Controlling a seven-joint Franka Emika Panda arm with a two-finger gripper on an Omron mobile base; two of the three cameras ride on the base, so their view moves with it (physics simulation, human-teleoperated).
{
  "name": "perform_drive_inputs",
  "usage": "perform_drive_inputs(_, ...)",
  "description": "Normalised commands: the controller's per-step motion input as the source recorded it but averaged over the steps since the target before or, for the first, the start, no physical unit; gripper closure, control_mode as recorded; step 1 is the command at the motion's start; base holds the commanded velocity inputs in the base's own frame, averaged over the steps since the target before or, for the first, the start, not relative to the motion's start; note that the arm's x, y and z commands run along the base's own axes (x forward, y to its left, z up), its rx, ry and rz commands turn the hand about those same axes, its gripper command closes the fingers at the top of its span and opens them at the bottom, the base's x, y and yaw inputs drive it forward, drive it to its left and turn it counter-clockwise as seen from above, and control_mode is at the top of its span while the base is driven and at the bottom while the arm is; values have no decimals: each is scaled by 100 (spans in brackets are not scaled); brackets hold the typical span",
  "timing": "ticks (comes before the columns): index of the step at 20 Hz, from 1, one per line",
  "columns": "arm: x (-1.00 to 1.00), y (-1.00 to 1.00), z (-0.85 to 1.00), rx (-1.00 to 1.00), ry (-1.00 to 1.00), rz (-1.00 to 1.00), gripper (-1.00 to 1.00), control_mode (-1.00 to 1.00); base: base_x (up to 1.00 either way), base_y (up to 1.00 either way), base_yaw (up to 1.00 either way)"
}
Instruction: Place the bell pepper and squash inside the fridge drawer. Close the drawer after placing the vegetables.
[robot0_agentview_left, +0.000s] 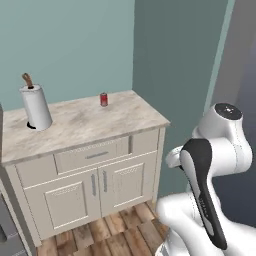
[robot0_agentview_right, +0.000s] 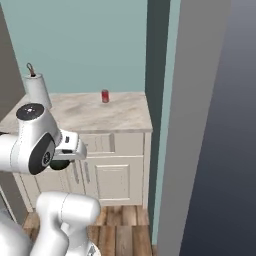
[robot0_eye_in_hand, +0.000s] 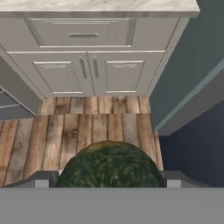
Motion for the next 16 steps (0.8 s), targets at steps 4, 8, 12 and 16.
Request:
perform_drive_inputs(4, 0, 0, 0, 0, 0, 0, 100, 100, -100, 15, 1)
perform_drive_inputs(8, 0, 0, 0, 0, 0, 0, 100, 100, -100, 55, 6)
perform_drive_inputs(12, 0, 0, 0, 0, 0, 0, 100, 100, -100, 92, 15)
perform_drive_inputs(16, 0, 0, 0, 0, 0, 0, 100, 100, -81, 100, 22)
